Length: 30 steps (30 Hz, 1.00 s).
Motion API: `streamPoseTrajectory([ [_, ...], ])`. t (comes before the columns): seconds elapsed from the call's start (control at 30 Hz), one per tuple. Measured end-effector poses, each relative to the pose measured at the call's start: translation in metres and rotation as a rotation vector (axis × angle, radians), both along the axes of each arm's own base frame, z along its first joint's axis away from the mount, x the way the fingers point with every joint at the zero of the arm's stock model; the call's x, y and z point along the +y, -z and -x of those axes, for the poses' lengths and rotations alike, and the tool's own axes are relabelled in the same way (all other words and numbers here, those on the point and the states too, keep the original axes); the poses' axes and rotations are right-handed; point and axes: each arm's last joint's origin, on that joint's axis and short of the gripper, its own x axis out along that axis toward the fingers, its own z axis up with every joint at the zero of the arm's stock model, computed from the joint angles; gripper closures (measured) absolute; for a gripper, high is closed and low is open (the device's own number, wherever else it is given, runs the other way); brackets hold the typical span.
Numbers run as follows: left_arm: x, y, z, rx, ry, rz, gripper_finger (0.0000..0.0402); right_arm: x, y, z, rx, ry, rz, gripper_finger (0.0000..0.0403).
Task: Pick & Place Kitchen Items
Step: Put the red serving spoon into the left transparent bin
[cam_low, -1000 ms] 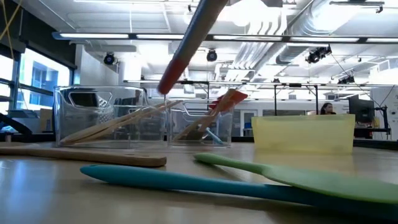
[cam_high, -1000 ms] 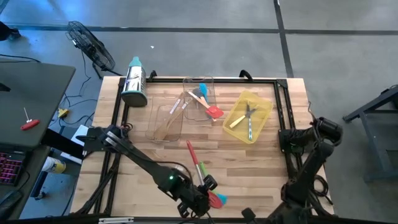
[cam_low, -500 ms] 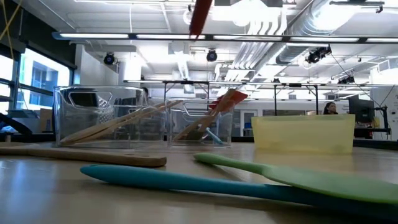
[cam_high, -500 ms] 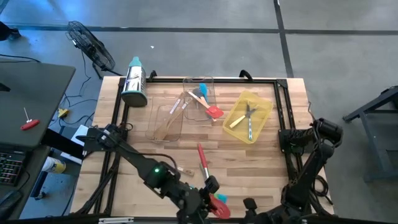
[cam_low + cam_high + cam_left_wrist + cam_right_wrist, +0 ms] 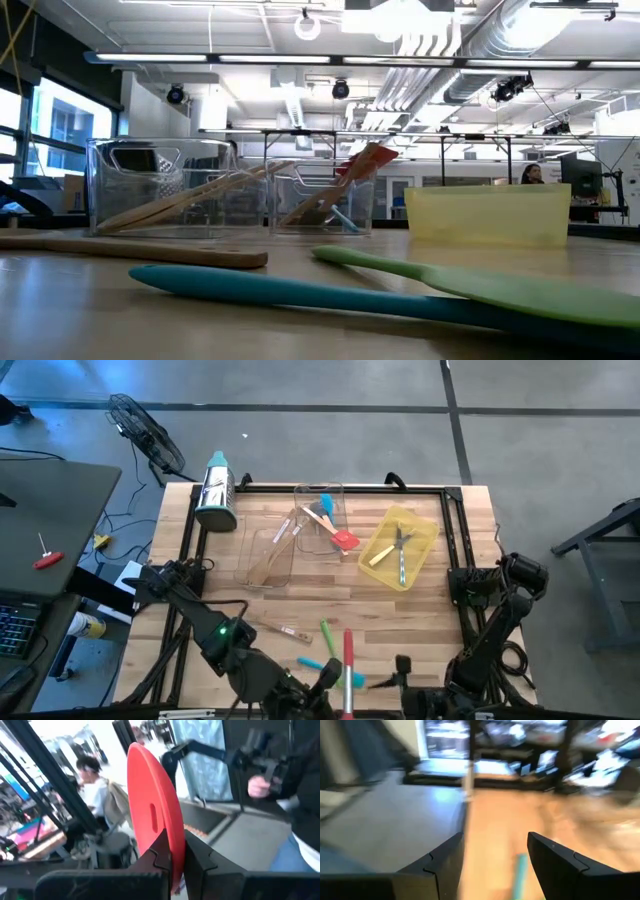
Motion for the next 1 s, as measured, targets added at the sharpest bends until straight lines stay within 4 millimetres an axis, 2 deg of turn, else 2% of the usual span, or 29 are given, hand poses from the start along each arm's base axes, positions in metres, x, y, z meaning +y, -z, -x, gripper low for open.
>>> streamPoseTrajectory([
  [0.2,0.005,-0.004,-0.005,-0.053,0.008,0.002,0.0389,-0.007,-0.004,0.003,-0.094,0.285,0.177,0.0192],
  [0.37,0.011,-0.003,-0.01,-0.076,0.091,-0.03,0.0389,-0.008,-0.007,0.012,-0.136,0.459,0.273,0.0192],
  [0.5,0.013,-0.003,-0.011,-0.078,0.11,-0.031,0.0389,-0.008,-0.012,0.011,-0.122,0.455,0.331,0.0192],
  [0.8,0.015,-0.005,-0.012,-0.102,0.114,-0.032,0.0389,-0.021,-0.044,-0.01,-0.07,0.506,0.469,0.0193],
  [1.0,0.015,-0.004,-0.013,-0.103,0.111,-0.042,0.0389,-0.026,-0.053,-0.015,-0.049,0.479,0.579,0.022],
])
